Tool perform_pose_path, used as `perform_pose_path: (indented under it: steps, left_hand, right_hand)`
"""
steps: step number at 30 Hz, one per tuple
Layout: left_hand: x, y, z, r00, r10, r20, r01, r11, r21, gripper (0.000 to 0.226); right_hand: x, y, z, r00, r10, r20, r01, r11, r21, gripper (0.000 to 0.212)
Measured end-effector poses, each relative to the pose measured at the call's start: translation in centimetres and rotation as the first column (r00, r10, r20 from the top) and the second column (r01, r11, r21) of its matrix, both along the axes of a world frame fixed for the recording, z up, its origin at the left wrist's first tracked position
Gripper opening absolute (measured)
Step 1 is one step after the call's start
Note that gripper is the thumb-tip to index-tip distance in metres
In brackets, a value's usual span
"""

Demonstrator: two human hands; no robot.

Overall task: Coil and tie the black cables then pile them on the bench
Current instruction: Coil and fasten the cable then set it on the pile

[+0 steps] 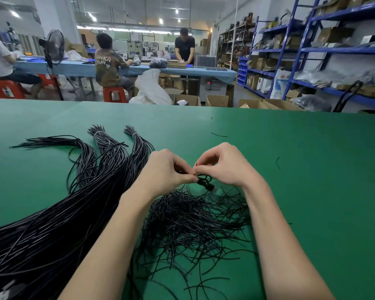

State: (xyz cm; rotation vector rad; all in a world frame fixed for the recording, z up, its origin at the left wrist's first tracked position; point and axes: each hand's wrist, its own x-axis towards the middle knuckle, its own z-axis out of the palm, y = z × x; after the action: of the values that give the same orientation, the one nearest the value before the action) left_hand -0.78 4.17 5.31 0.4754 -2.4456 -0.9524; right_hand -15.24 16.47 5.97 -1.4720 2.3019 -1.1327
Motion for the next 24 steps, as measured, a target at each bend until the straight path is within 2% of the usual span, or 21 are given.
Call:
perform_pose_path:
  steps: [4,7,9,11,13,16,18,21,24]
  left_hand:
    - [-0.3,-0.1,-0.6,0.973,0.190,-0.132,-0.164,0.968,0.188,0.014]
    - [-0.3,-0.3,-0.9,0.959,0.236,-0.158,-0.169,0.921,0.350,0.015]
    - [-0.3,-0.2,-0.9,0.953,0.248,-0.175,-0.163,0.904,0.395,0.014]
    - [-0.4,-0.2,-0.9,0.941,0.282,-0.185,-0.212,0.921,0.326,0.016]
    - [-0.6,0.0,-0.7,0.930,0.310,-0.199,-0.274,0.943,0.188,0.022]
    - [-0.8,0.5,-0.4,0.928,0.282,-0.245,-0.275,0.959,0.065,0.030]
    - [-0.9,0.8,-0.4,0.929,0.248,-0.275,-0.260,0.966,-0.007,0.033]
    - [-1.1,0.9,-0.4,0.931,0.215,-0.295,-0.241,0.969,-0.054,0.015]
    - [-1.1,0.9,-0.6,0.944,0.174,-0.279,-0.196,0.979,-0.054,0.011]
  right_hand:
    - [1.0,-0.5,-0.6,0.990,-0.084,-0.113,0.060,0.978,-0.200,0.010]
    - [1.2,-0.4,-0.7,0.986,-0.076,-0.152,0.039,0.972,-0.231,0.010]
    - [1.2,-0.3,-0.5,0.986,-0.063,-0.155,0.029,0.976,-0.217,0.011]
    - [1.0,-0.2,-0.7,0.990,-0.045,-0.132,0.020,0.983,-0.182,0.013]
    - [0.9,-0.1,-0.9,0.999,-0.021,-0.031,0.017,0.990,-0.142,0.011]
    - [1.0,0.0,-0.8,0.938,0.053,0.342,0.017,0.980,-0.198,0.005]
    - [0.8,0.0,-0.8,0.873,0.104,0.476,0.030,0.964,-0.265,0.003]
    - [0.8,0.2,-0.8,0.812,0.140,0.567,0.035,0.958,-0.286,0.005]
    - [0.2,0.5,-0.9,0.808,0.134,0.574,0.022,0.967,-0.255,0.011]
